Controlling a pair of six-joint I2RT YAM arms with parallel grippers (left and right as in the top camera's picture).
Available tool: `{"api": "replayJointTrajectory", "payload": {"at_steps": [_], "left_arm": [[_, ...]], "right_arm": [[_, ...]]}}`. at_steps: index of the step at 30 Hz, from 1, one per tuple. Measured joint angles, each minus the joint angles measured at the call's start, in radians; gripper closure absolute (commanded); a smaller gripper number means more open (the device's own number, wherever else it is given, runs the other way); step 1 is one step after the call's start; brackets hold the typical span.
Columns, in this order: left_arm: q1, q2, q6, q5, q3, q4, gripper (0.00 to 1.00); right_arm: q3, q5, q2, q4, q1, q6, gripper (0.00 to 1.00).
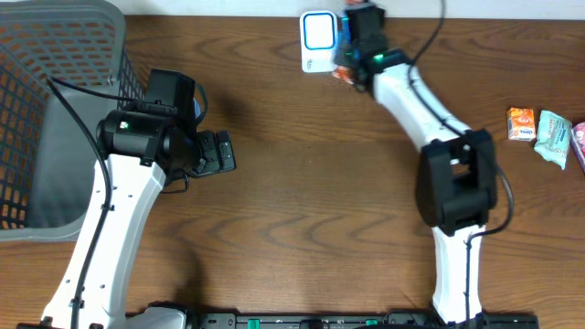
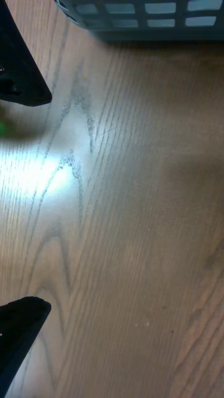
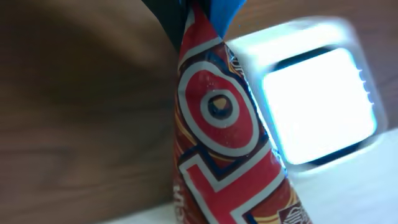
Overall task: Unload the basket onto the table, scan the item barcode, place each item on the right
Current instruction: 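Carry the TOP bar right and release it on the pile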
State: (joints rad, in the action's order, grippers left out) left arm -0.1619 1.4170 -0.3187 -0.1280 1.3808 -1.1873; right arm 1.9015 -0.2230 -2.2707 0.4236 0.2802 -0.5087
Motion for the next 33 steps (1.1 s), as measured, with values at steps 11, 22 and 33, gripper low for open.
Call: {"api": "replayJointTrajectory", "payload": {"at_steps": [11,22,33], "left_arm": [[0.0,0.0,0.0,0.0,0.0,0.0,0.02],[0.0,0.0,0.0,0.0,0.0,0.0,0.02],[0.0,0.0,0.0,0.0,0.0,0.0,0.02]], "right_arm": [[0.002,-0.108,0.153,0.422,-0.426,-0.002,0.94],[0.002,-0.036,0.155,0.632,-0.706,0.1,0.11],[0.0,0.297,0.275,0.845,-0.745,0.139,0.21]]}}
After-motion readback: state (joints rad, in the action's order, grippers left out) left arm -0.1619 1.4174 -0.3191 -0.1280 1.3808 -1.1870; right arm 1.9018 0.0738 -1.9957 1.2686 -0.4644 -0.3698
